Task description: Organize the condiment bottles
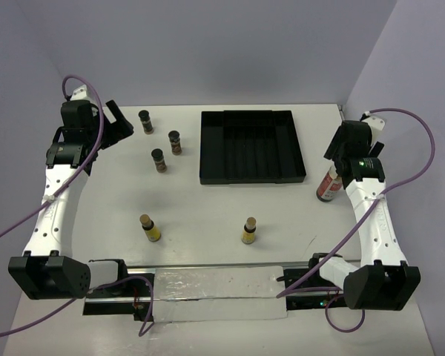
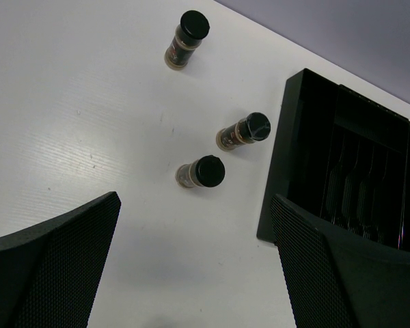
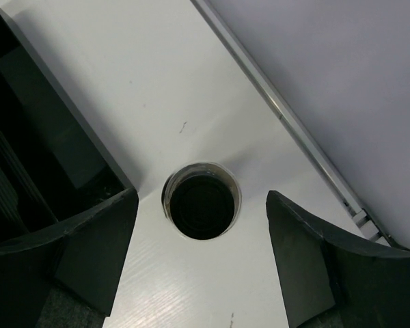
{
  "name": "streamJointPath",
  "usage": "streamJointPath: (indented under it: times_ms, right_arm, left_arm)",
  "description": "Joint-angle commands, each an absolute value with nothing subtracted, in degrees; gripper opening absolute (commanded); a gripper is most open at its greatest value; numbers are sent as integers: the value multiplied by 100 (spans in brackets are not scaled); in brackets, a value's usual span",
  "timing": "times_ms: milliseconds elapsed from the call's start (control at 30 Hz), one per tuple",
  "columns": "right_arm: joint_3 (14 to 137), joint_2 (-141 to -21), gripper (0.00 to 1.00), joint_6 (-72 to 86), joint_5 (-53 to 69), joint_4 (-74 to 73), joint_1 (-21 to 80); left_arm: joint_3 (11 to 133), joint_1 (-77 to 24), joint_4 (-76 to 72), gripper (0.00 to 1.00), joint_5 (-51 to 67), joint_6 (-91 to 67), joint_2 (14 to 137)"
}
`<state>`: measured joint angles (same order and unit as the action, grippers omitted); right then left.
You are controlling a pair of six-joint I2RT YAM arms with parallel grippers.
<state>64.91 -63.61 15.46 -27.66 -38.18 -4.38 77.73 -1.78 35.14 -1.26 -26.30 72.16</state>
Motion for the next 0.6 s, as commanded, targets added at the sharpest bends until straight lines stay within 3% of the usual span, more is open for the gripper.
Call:
streamJointPath:
  times_ms: [0,400,567]
  right_arm:
    - [6382,-6411,77,1547,-3016,-3392,-481]
    - [6302,-6539,58,1547,-3032,-3211,-483]
    - [6273,-6572,45,1547,-3023,-3203,-477]
  left_arm:
    - [7980,-158,3504,99,-142,-2551,7236]
    - [8000,-158,3526,99,-193,-2538,7209]
    - [7980,-158,3516,99,-190,-2540,7213]
